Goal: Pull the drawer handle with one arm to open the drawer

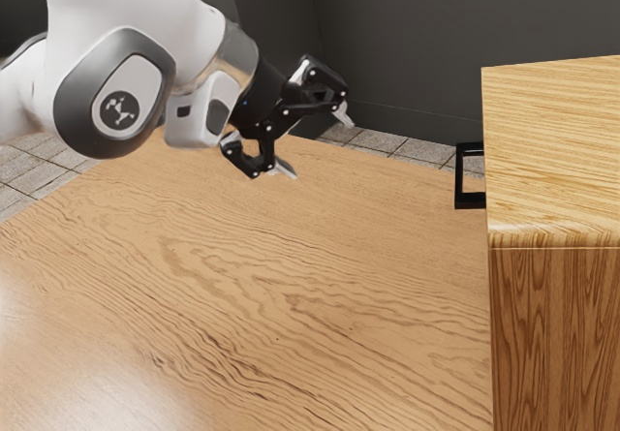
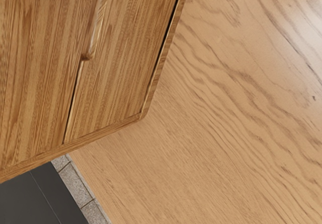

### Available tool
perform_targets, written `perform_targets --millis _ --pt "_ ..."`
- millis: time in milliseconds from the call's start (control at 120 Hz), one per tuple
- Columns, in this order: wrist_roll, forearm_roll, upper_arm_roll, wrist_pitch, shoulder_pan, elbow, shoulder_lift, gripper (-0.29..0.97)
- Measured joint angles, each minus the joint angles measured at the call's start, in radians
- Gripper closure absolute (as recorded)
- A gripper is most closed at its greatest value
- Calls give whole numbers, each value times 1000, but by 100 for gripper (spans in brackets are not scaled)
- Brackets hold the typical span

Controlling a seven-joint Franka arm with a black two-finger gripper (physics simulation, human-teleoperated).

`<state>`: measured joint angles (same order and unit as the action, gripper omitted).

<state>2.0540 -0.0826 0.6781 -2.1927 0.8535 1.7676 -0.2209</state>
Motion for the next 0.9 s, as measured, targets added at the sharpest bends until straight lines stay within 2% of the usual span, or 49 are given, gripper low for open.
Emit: perform_targets --millis 425,900 --pt "146 30 2 -123 98 24 -15 0" --pt "228 30 3 -218 132 73 28 0"
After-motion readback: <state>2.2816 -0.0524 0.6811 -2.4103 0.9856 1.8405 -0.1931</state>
